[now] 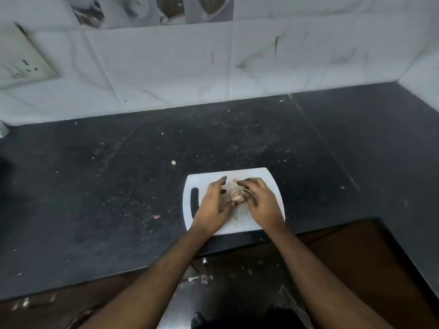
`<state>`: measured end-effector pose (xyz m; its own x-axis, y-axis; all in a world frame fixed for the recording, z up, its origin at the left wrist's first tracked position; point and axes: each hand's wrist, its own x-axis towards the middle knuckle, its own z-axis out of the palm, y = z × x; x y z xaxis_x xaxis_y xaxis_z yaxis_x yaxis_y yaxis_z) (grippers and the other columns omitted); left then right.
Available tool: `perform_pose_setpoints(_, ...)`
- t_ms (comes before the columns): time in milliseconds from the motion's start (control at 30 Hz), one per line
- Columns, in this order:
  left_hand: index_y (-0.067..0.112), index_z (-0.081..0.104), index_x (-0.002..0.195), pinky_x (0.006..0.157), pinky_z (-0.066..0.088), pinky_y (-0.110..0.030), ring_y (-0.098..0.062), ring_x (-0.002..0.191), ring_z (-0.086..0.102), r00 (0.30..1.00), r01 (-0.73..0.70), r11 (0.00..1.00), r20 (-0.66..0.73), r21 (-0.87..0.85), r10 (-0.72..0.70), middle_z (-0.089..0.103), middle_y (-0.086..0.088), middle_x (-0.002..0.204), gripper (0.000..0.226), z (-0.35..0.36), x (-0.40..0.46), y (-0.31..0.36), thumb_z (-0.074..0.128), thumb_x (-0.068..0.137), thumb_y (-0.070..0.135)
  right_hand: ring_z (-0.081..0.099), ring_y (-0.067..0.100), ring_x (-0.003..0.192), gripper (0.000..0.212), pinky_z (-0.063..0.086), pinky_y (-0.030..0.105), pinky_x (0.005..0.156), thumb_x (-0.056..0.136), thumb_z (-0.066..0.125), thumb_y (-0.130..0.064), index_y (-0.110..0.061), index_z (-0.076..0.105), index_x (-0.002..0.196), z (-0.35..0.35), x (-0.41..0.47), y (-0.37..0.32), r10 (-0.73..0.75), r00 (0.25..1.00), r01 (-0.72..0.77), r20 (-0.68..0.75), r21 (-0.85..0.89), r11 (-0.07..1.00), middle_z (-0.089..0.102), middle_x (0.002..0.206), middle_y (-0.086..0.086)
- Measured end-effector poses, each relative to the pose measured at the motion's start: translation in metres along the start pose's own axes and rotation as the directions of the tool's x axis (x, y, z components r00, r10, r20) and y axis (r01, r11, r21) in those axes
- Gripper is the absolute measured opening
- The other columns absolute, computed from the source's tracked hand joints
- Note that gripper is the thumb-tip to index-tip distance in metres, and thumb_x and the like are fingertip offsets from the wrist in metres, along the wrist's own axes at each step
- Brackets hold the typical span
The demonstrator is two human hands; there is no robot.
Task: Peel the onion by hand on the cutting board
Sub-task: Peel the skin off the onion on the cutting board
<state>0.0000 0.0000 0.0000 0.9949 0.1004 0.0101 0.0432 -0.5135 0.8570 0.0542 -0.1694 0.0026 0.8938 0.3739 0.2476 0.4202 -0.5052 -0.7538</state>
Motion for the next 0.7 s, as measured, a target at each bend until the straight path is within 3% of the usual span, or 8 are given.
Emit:
perform_pose_setpoints(67,0.018,0.034,0.157,0.113,0.046,-0.035,-0.013,0.133,0.052,0.998,0.019,0.999,0.055,-0.036,-0.017,0.048,0.001,0.153,0.078,0.003,0.009,-0.003,0.076,0.092,0.023,0.062,0.006,0.11,0.032,0.052,0.026,0.096,0.096,0.059,-0.005,-0.018,0.068,0.124,0.001,0.004,0.009,0.01,0.999,-0.008,0.032,-0.044,0.999,0.061,0.122,-0.01)
perform_pose_setpoints(167,0.024,0.044,0.152,0.109,0.047,-0.036,-0.015,0.127,0.056,0.998,-0.016,0.999,0.056,0.042,0.014,0.061,0.004,0.143,0.071,0.015,0.018,-0.016,0.078,0.09,0.028,0.062,0.008,0.107,0.028,0.054,0.032,0.094,0.095,0.061,-0.005,-0.016,0.069,0.119,0.008,-0.002,0.022,0.048,0.999,-0.046,0.025,-0.077,0.996,0.063,0.118,-0.008)
perform_pose_setpoints(333,0.02,0.061,0.135,0.096,0.051,-0.035,-0.013,0.111,0.057,0.994,-0.086,0.989,-0.057,0.123,0.093,0.071,0.003,0.123,0.041,0.025,0.019,-0.023,0.071,0.095,0.024,0.062,0.012,0.11,0.029,0.053,0.026,0.093,0.098,0.059,-0.01,-0.018,0.064,0.126,0.011,-0.008,0.027,0.009,1.0,-0.009,0.004,-0.092,0.996,0.061,0.123,-0.005)
perform_pose_setpoints(533,0.014,0.064,0.129,0.093,0.042,-0.02,0.0,0.106,0.045,0.989,-0.073,0.977,-0.113,0.198,0.097,0.069,0.0,0.116,0.034,0.027,0.015,-0.021,0.069,0.096,0.024,0.06,0.01,0.112,0.028,0.051,0.022,0.09,0.099,0.063,-0.025,-0.021,0.064,0.126,0.009,-0.003,0.035,-0.049,0.991,0.049,0.122,-0.001,0.999,0.055,0.125,-0.009)
perform_pose_setpoints(700,0.012,0.063,0.124,0.099,0.046,-0.031,-0.019,0.116,0.058,0.993,-0.09,0.958,-0.046,0.273,0.107,0.069,-0.003,0.128,0.038,0.029,0.014,-0.014,0.06,0.097,0.038,0.059,0.003,0.1,0.016,0.047,0.014,0.086,0.099,0.065,-0.022,-0.016,0.065,0.114,0.003,0.003,0.036,-0.058,0.987,0.045,0.153,0.086,0.995,0.053,0.114,-0.014)
